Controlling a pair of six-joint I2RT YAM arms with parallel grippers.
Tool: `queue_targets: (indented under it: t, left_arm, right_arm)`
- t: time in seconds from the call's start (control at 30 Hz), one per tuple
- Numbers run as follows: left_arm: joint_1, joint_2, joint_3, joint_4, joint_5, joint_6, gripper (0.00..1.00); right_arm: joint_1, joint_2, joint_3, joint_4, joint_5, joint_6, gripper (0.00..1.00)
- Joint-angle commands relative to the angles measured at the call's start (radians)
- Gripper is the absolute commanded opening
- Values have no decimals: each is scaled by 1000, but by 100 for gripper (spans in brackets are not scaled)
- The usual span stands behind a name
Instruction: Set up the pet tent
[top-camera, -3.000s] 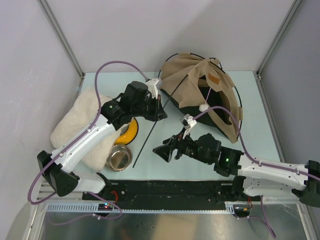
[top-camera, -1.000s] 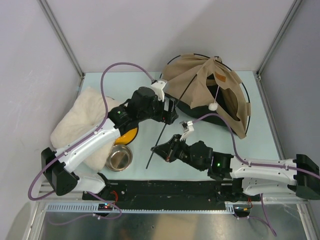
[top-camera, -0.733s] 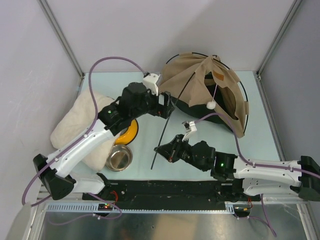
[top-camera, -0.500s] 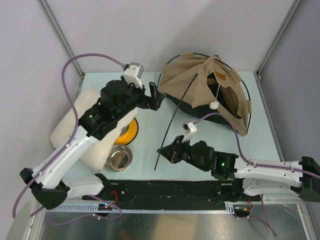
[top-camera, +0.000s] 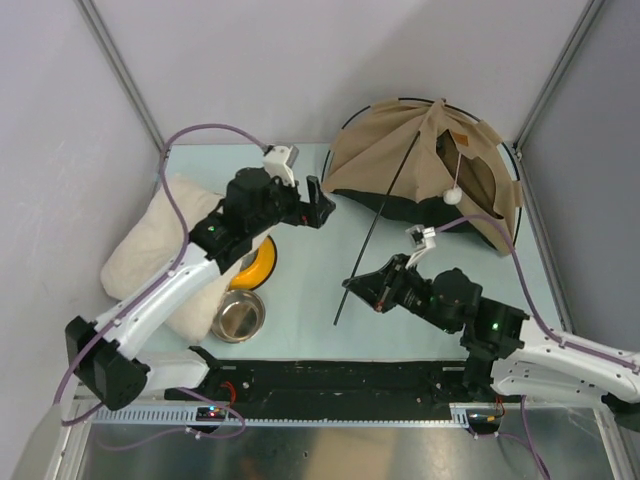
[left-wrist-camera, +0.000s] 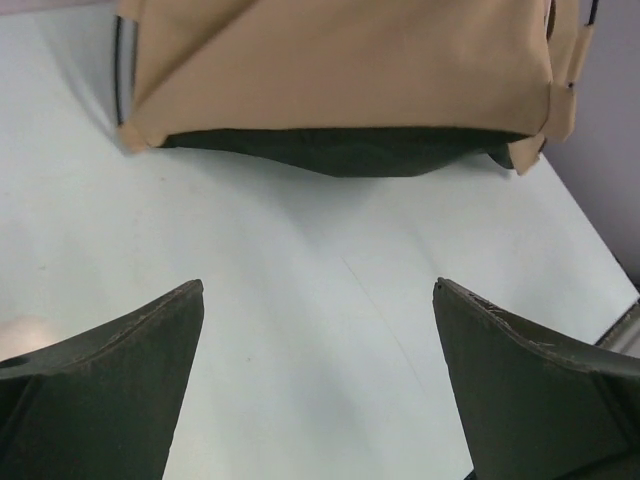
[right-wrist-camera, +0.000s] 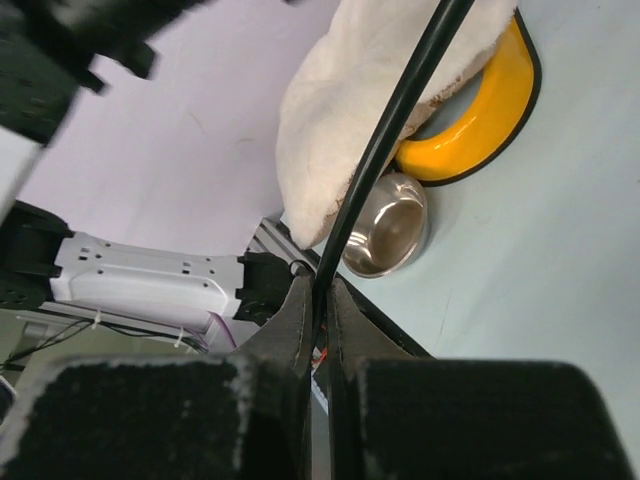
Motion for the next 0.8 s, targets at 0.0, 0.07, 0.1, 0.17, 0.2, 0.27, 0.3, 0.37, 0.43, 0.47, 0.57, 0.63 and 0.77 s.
queue_targets:
  t: [0.0,0.07,0.1,0.17,0.2,0.27,0.3,0.37,0.43,0.47,0.57,0.63,0.77]
  left_arm:
    - [3,44,-68,270,162,-50,100]
    - [0,66,-99,386,224,-85,100]
    - [-6,78,-105,438,244,-98,100]
    - [-22,109,-105,511,273,-107,99]
    - [-32,130,-101,537,285,-101,98]
    - [-61,168,-90,578,294,-79,97]
    - [-78,183,-88,600,294,-67,97]
    - [-101,219,-90,644,287,-45,96]
    - [-116,254,-105,709,283,-39,96]
    - [-121,272,-117,747,281,-43,96]
    - [-129,307,-164,879,272,-68,96]
    - [-132,326,-197,960,252,-88,96]
    - [-141,346,-237,1072,203,-111,96]
  right_arm:
    - [-43,-52,108,-80,-53,-45,0]
    - [-57,-66,122,-98,-84,-50,0]
    - [-61,-71,124,-110,-102,-55,0]
    - [-63,-82,123,-136,-137,-77,0]
    - [-63,-87,120,-148,-153,-89,0]
    - [-66,-100,102,-166,-184,-113,0]
    - [-68,-108,91,-171,-201,-116,0]
    - [-79,-128,76,-162,-244,-119,0]
    - [-94,-140,67,-154,-289,-112,0]
    - [-102,-143,65,-151,-308,-102,0]
    - [-126,-151,63,-139,-335,-61,0]
    - [-147,-155,63,-127,-341,-14,0]
    - [-163,-151,65,-81,-298,86,0]
